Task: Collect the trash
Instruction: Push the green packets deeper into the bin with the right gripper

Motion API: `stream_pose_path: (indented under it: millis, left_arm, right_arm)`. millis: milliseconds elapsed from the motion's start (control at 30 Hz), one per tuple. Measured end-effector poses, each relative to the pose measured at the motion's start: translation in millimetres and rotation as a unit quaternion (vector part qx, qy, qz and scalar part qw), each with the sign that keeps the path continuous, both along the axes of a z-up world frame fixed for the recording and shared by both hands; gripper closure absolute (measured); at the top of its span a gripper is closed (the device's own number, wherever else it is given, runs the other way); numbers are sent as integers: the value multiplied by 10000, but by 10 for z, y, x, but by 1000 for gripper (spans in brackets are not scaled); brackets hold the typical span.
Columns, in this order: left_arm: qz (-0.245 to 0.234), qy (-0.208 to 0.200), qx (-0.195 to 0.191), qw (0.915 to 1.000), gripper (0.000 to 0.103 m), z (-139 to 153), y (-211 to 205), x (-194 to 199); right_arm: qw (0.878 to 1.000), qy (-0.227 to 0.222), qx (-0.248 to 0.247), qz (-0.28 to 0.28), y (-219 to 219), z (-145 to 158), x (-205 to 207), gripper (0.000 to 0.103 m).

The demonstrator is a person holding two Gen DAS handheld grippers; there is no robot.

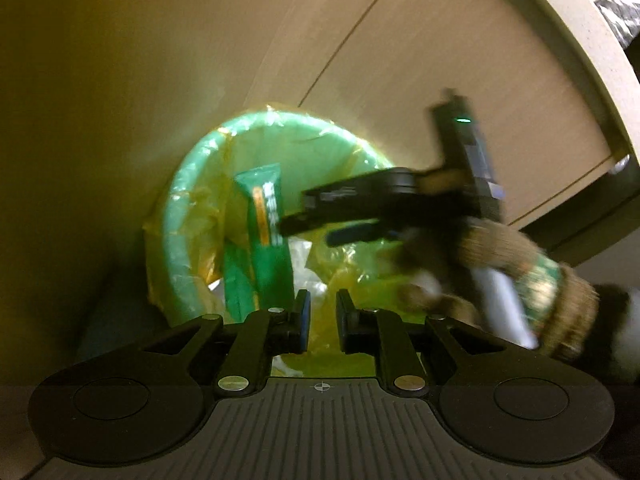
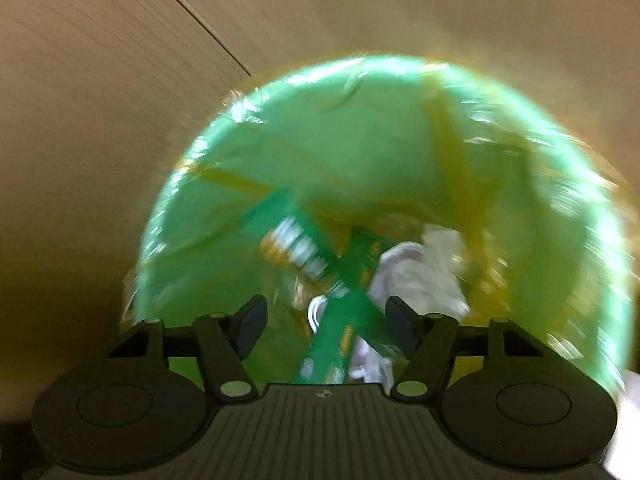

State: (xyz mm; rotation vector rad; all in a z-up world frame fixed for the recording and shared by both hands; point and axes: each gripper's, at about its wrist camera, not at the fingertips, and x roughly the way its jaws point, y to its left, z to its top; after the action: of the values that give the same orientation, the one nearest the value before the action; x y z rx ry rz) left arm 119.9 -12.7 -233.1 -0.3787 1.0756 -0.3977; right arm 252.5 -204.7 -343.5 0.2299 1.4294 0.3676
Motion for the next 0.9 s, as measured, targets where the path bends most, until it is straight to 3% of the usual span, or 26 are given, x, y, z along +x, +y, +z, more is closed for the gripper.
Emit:
stream_pose_path:
  millis: [133, 300, 467, 567, 600, 667, 700, 733, 900]
  left_arm:
    - [56, 16, -112, 9999, 87, -24, 57, 31]
    - [-34, 159, -236, 9996, 87, -139, 6, 77]
    - [-17, 236, -179, 9996, 87, -198, 18, 109]
    - [82, 305, -79, 9995, 87, -213, 31, 130]
    - [94, 315, -47, 9994, 87, -215, 29, 134]
    - [106, 326, -16, 9994, 87, -218, 15, 132]
    - [109, 337, -13, 9994, 87, -230, 4, 141]
    - [110, 348, -11, 9993, 87, -233, -3, 139]
    - [124, 353, -4, 9993, 87, -244, 7, 142]
  right_arm:
    - [9985, -95, -262, 471, 296, -140, 13, 36]
    - [9948, 358, -644, 707, 521, -550, 69, 24]
    - [9806, 841, -1493, 953, 733, -1183, 114, 24]
    - [9745, 1364, -1555, 874, 697, -1490, 43, 24]
    - [9743, 1511, -1482, 772, 655, -1526, 21, 27]
    - [9753, 1674, -1304, 607, 568, -1483, -3, 58]
    - [9762, 1720, -1173, 613, 535, -1414, 2, 79]
    - [9780, 1699, -1045, 617, 505, -1304, 7, 90]
    - [9905, 1235, -368, 485, 294, -546, 68, 103]
